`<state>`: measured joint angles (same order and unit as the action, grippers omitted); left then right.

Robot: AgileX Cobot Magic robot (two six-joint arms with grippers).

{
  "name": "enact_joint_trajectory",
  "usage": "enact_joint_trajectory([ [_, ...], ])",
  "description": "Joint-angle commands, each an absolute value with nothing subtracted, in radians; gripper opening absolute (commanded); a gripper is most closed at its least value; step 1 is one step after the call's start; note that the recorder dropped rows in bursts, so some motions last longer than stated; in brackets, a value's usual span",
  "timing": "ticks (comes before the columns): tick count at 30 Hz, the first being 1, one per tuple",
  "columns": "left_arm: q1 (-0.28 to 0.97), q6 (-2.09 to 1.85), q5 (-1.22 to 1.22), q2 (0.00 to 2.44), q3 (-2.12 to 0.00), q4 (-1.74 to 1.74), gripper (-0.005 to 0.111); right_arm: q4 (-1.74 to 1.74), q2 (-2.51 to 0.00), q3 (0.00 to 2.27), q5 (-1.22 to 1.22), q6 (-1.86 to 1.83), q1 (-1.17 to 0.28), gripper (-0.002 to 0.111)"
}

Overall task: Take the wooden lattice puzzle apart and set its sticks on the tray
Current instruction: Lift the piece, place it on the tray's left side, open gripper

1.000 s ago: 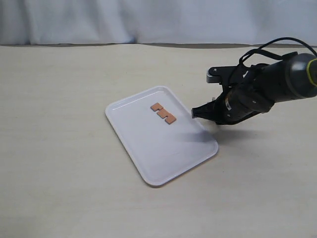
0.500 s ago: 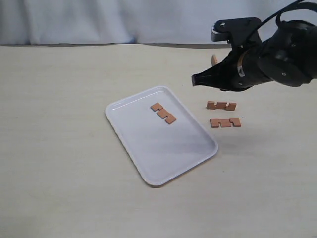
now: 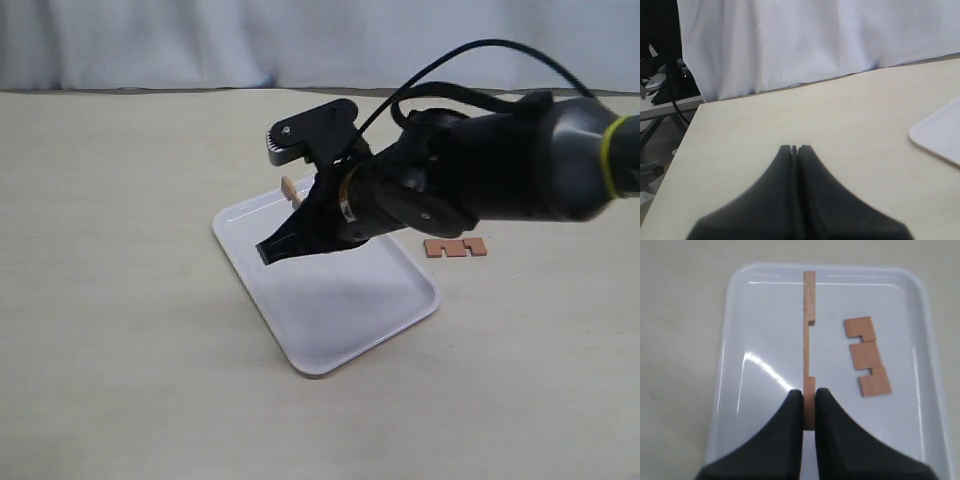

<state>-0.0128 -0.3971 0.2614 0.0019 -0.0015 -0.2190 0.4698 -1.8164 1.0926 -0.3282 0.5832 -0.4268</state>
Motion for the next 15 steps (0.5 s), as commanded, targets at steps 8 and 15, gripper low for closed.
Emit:
enact_joint_trajectory([
  [8, -0.017, -0.396, 0.256, 0.0, 0.0, -0.218, 0.0, -0.178, -1.986, 1.268, -0.551, -0.071, -0.421, 0.005],
  [15, -0.017, -0.396, 0.256, 0.0, 0.0, -0.218, 0.0, -0.162, -1.997, 1.273, -0.526, 0.0, -0.409, 0.018],
])
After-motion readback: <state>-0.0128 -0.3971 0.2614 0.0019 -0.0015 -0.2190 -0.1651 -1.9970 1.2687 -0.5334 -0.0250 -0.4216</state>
